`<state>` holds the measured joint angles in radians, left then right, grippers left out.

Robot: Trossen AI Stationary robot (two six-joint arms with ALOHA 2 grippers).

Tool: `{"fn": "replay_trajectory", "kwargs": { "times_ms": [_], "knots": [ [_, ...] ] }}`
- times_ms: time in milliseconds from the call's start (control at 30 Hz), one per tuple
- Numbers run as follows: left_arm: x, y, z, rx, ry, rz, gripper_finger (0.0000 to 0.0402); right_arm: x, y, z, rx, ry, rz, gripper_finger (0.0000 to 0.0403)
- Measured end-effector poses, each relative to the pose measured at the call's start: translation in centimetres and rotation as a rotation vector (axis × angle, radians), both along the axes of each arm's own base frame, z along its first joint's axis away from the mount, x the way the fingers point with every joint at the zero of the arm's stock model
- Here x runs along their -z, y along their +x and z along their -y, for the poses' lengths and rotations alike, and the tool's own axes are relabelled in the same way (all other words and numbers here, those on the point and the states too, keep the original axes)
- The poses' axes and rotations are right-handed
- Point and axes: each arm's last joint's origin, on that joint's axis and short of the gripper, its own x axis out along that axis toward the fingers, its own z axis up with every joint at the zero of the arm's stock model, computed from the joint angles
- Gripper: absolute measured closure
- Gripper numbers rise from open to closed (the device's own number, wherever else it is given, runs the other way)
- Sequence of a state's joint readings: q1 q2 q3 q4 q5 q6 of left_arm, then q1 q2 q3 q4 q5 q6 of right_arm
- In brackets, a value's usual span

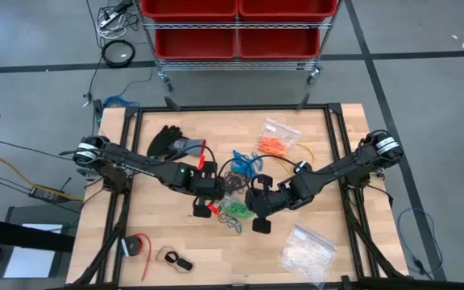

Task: Sort rubber bands
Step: Close the transparent zip bag

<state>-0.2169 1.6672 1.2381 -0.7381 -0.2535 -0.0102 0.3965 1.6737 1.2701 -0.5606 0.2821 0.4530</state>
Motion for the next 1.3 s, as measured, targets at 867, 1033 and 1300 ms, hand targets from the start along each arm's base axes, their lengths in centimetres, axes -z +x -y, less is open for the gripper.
{"fn": "replay_trajectory", "kwargs": {
  "times_ms": [867, 1033, 1300],
  "knots": [
    [-10.7, -10.2, 1.3, -0.087, -0.182, 0.274, 0.0367, -5.7, -2.5, 4.9, 0.251, -0.201, 0.184, 0.0403],
    [-10.3, -10.6, 2.7, -0.074, -0.177, 0.303, 0.0367, -6.6, -3.3, 7.6, 0.329, -0.218, 0.164, 0.0403],
    [-3.9, -10.8, 3.9, -0.076, -0.167, 0.27, 0.0366, -6.3, -3.5, 11.5, 0.405, -0.207, 0.066, 0.0403]
  ]
}}
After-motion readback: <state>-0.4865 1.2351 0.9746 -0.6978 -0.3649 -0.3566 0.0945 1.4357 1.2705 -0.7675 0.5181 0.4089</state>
